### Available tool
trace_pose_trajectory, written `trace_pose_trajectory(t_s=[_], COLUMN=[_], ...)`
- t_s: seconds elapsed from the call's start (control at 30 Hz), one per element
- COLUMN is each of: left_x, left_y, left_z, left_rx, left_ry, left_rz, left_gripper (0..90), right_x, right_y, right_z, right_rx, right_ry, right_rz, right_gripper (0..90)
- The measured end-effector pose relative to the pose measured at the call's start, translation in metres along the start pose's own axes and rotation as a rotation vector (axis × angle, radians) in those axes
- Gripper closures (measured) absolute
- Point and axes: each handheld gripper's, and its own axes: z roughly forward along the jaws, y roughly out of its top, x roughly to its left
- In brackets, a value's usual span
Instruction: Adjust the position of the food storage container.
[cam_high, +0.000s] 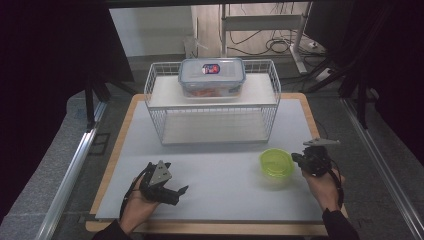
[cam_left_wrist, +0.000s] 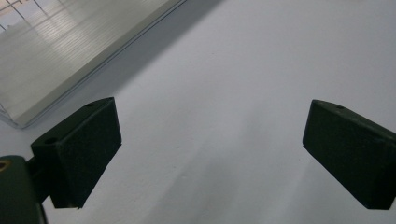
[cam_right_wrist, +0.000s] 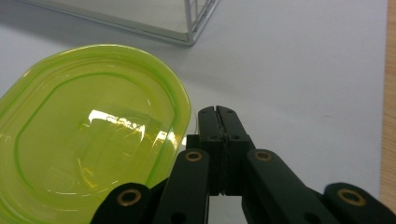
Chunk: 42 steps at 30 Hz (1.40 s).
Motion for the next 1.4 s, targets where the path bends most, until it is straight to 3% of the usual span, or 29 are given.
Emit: trace_pose_trajectory(t_s=[0.47,0.67,0.77,1.13,1.4], left_x=[-0.001,-0.001,-0.001,-0.002,-0.002], left_y=[0.000,0.000,0.000,-0.001,-0.001], left_z=[0.001,0.001,0.001,0.003,0.004], left_rx=[0.006,0.005,0.008,0.013,0.018], left_ry=[-0.006,-0.005,-0.007,-0.010,-0.013], left_rz=[0.002,0.002,0.003,0.004,0.003], left_gripper=[4.4,4.4,4.4,4.4,4.4], right_x=[0.030,0.019,0.016,0.033,0.039], right_y=[0.005,-0.003,-0.009,-0.022,-0.024], right_z=[0.005,0.002,0.003,0.019,0.025], right_rx=[0.021,0.027,0.058,0.146,0.145], right_ry=[0.057,0.068,0.086,0.168,0.186], right_rz=[-0.049,0.002,0.013,-0.028,-0.048], right_gripper=[88.8,88.0,88.8,89.1,89.1])
